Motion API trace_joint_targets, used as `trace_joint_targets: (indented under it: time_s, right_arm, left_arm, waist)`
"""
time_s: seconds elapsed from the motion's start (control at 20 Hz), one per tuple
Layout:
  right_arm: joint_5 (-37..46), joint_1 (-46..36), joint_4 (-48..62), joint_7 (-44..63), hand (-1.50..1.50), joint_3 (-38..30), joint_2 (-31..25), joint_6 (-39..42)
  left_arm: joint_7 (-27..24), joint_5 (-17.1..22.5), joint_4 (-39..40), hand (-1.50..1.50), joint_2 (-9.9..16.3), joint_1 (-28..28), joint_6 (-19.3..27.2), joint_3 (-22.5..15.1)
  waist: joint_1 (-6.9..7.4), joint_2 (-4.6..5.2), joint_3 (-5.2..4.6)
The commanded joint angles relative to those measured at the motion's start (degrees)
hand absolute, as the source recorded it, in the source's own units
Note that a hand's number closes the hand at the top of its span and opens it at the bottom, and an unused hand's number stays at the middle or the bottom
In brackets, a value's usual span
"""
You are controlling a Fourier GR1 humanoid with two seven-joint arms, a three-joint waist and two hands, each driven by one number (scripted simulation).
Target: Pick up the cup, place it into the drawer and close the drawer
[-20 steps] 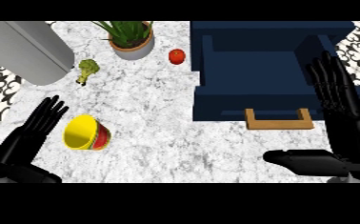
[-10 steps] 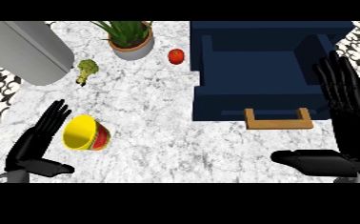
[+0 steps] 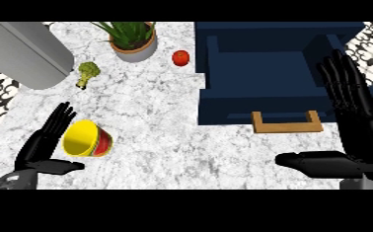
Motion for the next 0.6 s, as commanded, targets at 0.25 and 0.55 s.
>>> trace_joint_targets:
  time_s: [0.25,0.55]
  right_arm:
    - [0.33,-0.90,1.64,-0.69,-1.50,0.22,-0.14,0.55]
    - [0.82,-2.01,-1.07,2.69,-1.50,0.81,0.16,-0.52]
  left_arm:
    - [-13.65,-2.88,8.31,-1.50,-1.93,-2.67,-3.21,-2.22]
    - [-13.52,-3.22,10.76,-1.50,-1.38,-5.53,-3.70,-2.84]
  waist:
    - [-0.45,0.29,-0.10]
    - [-0.65,0.26,-0.13]
